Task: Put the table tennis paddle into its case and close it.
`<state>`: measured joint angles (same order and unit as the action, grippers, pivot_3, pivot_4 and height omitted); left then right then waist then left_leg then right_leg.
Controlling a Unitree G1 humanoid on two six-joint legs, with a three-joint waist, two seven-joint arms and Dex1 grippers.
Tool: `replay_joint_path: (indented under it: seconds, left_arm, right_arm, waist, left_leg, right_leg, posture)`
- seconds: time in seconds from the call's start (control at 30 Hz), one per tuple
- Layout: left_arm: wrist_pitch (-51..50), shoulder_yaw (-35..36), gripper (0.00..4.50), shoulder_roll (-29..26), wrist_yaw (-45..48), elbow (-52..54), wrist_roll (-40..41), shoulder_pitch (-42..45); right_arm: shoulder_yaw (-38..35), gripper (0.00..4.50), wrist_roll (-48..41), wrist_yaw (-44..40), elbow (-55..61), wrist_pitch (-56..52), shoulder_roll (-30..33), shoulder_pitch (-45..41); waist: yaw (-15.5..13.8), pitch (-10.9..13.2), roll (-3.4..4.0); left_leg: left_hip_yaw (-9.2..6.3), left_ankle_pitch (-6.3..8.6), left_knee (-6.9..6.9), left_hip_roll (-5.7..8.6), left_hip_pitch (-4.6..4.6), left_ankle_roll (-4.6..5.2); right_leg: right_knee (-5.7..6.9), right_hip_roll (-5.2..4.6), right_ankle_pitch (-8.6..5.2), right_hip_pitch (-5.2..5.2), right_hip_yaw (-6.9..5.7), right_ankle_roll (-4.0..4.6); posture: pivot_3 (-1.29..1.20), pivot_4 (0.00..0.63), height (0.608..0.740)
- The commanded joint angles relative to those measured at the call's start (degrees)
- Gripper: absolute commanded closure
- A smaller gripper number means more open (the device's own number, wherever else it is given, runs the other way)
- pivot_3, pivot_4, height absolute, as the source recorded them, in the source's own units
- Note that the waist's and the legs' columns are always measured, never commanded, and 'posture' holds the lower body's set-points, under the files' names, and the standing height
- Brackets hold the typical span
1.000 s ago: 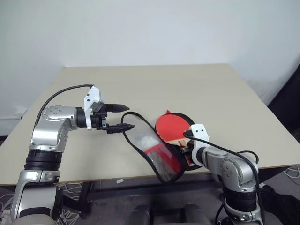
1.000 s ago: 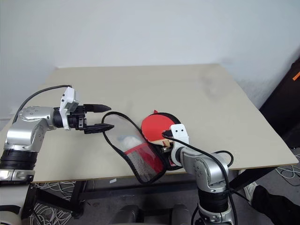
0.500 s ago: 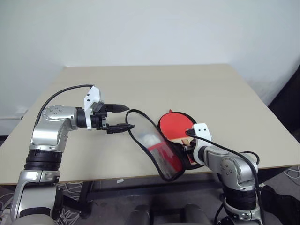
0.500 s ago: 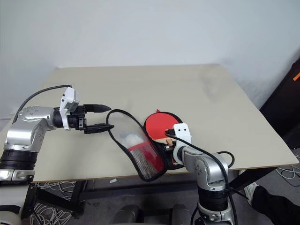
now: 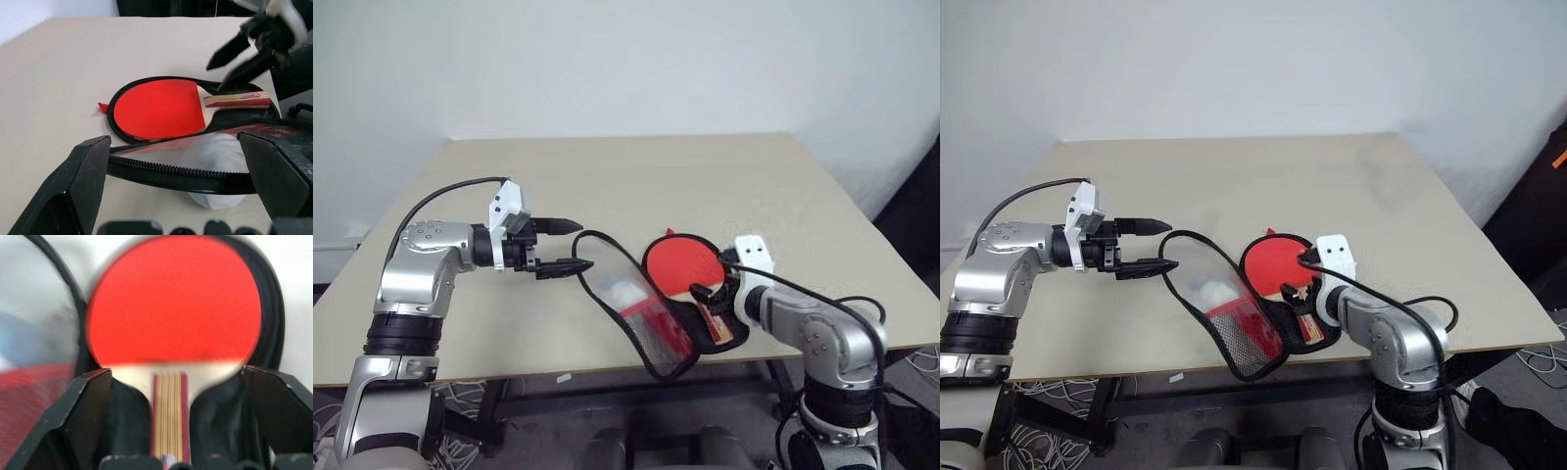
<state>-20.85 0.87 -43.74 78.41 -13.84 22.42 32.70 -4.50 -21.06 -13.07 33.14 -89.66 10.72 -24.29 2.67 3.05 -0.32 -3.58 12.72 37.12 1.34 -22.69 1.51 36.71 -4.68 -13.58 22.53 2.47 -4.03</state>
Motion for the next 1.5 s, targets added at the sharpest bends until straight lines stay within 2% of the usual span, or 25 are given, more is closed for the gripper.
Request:
replay_joint_path:
  seconds: [0.03,0.17,0.27,0.4,0.57,0.93,1.1,1.27,1.37,1.5]
  left_arm:
    - [-0.68,2.57,0.00,-3.38,2.46,1.38,1.88,-0.59]
    - [0.23,2.75,0.00,-5.29,3.36,-0.24,1.23,-2.54]
    - [2.03,3.62,0.60,-5.61,2.96,-2.47,0.69,-3.75]
    - [3.02,3.53,1.92,-4.84,2.10,-3.88,0.43,-4.20]
    - [4.63,1.03,3.74,0.87,-3.35,-4.65,-2.03,-3.36]
    - [-0.62,-3.50,3.74,15.28,-7.87,1.05,0.39,5.18]
    - [-2.40,-7.25,3.74,22.52,-10.18,4.56,0.02,8.47]
    - [-5.42,-10.21,3.74,25.32,-12.24,5.85,-0.94,8.89]
    - [-8.19,-11.87,3.74,25.61,-13.53,6.02,-1.46,8.63]
    - [-18.71,-13.02,3.74,26.08,-17.76,8.05,-0.10,7.90]
  right_arm:
    - [-8.14,0.01,-7.51,-11.19,3.81,1.99,9.88,-5.23]
    - [-9.55,0.01,-7.44,-16.53,-2.30,9.48,21.68,-5.63]
    - [-10.43,0.00,-6.54,-17.60,-8.30,13.31,26.85,-6.91]
    - [-9.78,0.00,-7.41,-17.84,-9.71,15.70,28.53,-6.60]
    - [-8.78,0.00,-8.09,-16.81,-9.10,16.13,27.51,-6.72]
    - [-8.39,0.00,-7.82,-14.86,-11.53,18.36,27.25,-5.93]
    - [-8.95,0.00,-6.84,-16.55,-13.83,22.38,31.36,-5.85]
    - [-9.25,0.00,-5.91,-24.17,-17.74,31.79,39.97,-4.26]
    - [-9.51,0.00,-6.88,-35.14,-16.99,40.82,45.56,-0.67]
    - [-7.36,0.00,-6.21,-47.29,-17.19,51.13,50.66,3.93]
  waist:
    - [0.01,0.03,0.00]
    - [0.00,0.04,0.00]
    - [0.00,0.04,-0.02]
    - [0.00,0.05,-0.03]
    - [-0.23,0.05,-0.06]
    - [-1.67,0.12,-0.27]
    - [-1.76,0.13,-0.27]
    - [-1.46,0.14,-0.26]
    - [-1.40,0.15,-0.27]
    - [-1.40,0.16,-0.30]
  left_leg:
    - [0.01,0.00,0.03,0.00,-0.01,0.00]
    - [0.05,0.02,-0.05,0.00,0.06,0.00]
    - [0.15,0.01,-0.08,0.01,0.04,0.00]
    - [0.15,0.01,-0.10,-0.01,-0.01,0.00]
    - [0.13,0.00,-0.07,0.05,0.01,0.02]
    - [0.12,0.00,0.10,0.09,-0.05,0.02]
    - [0.14,0.00,0.13,0.13,-0.07,0.02]
    - [0.19,0.00,0.11,0.12,-0.04,0.03]
    - [0.18,0.00,0.10,0.10,-0.03,0.03]
    - [0.17,0.01,0.15,0.10,-0.01,0.03]
  right_leg:
    - [-0.01,-0.02,0.00,-0.01,0.00,0.00]
    - [-0.19,-0.09,-0.04,-0.02,-0.19,0.01]
    - [-0.16,-0.15,-0.07,-0.05,-0.15,0.07]
    - [-0.14,-0.14,-0.06,0.00,-0.15,0.06]
    - [-0.13,-0.20,-0.05,-0.06,-0.10,0.04]
    - [-0.09,-0.17,-0.04,-0.11,-0.13,0.03]
    - [-0.10,-0.16,-0.04,-0.14,-0.11,0.02]
    - [-0.10,-0.13,-0.05,-0.14,-0.10,0.01]
    - [-0.11,-0.11,-0.07,-0.14,-0.10,-0.02]
    - [-0.11,-0.11,-0.10,-0.21,-0.10,-0.08]
  posture:
    - [0.00,0.000,0.740]
    - [0.00,0.000,0.740]
    - [0.00,0.000,0.740]
    - [0.00,0.000,0.740]
    - [0.00,0.000,0.740]
    - [0.00,0.000,0.740]
    - [0.00,0.000,0.740]
    - [0.00,0.000,0.740]
    - [0.00,0.000,0.740]
    - [0.00,0.000,0.740]
